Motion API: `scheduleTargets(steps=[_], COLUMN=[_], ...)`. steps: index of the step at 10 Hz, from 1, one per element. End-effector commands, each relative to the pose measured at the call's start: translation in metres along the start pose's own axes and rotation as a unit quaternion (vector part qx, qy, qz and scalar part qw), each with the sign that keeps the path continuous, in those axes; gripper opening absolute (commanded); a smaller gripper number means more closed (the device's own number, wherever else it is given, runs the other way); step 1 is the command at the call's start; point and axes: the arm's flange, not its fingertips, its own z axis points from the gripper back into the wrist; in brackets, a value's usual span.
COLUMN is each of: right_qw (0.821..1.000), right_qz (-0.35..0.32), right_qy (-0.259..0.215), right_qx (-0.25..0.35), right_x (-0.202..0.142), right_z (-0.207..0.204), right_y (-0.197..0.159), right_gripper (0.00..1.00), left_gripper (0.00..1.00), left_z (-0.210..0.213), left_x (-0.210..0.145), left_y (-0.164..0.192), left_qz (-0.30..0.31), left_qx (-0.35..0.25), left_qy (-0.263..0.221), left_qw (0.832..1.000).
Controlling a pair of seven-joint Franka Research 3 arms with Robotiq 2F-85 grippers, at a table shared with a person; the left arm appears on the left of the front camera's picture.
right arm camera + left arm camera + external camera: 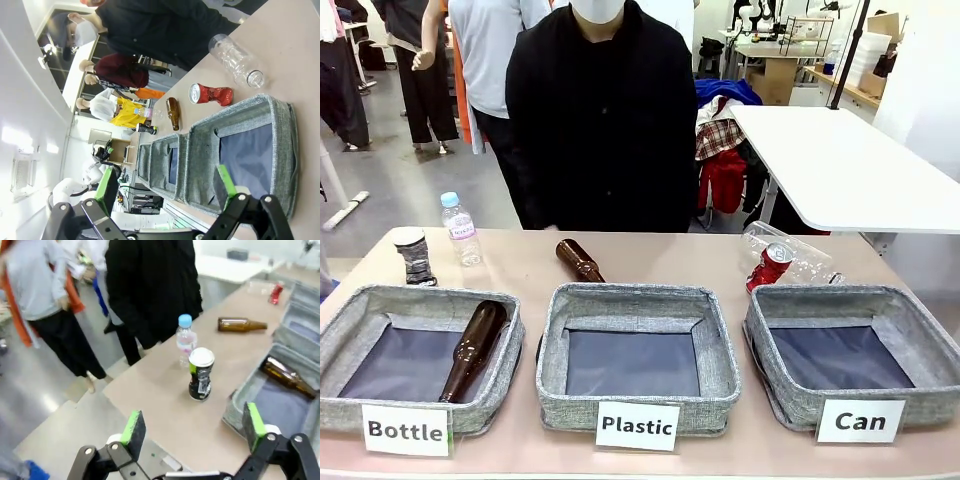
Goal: Sort the can waste into the basket.
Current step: Pick up the can waste from the table and place it in the right Fabric basket.
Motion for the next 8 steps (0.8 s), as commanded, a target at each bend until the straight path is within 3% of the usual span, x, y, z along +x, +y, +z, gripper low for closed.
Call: scheduleTargets(steps=[1,5,8], right_qw=[1.0,1.0,1.0], right_qz=[0.014,0.014,0.014], right_qy=[-0.006,-0.006,-0.006], right_qx=[0.01,0.01,0.01], right_x=[0.003,0.003,0.003], right_z=[0.001,0.001,0.001], right_y=[0.0,0.0,0.0], right_gripper=[1.0,1.0,1.0], left_gripper=[1.0,1.0,1.0], left_z=[-0.036,-0.11,-0.141], left_x=[0.01,0.007,-0.003], left_y=[-0.001,0.018,0.021], left_qz=[-0.052,-0.145,-0.209], left_qx=[0.001,0.005,0.022], left_qy=[0.057,0.098,0.109], left_qw=[0.997,0.985,0.972])
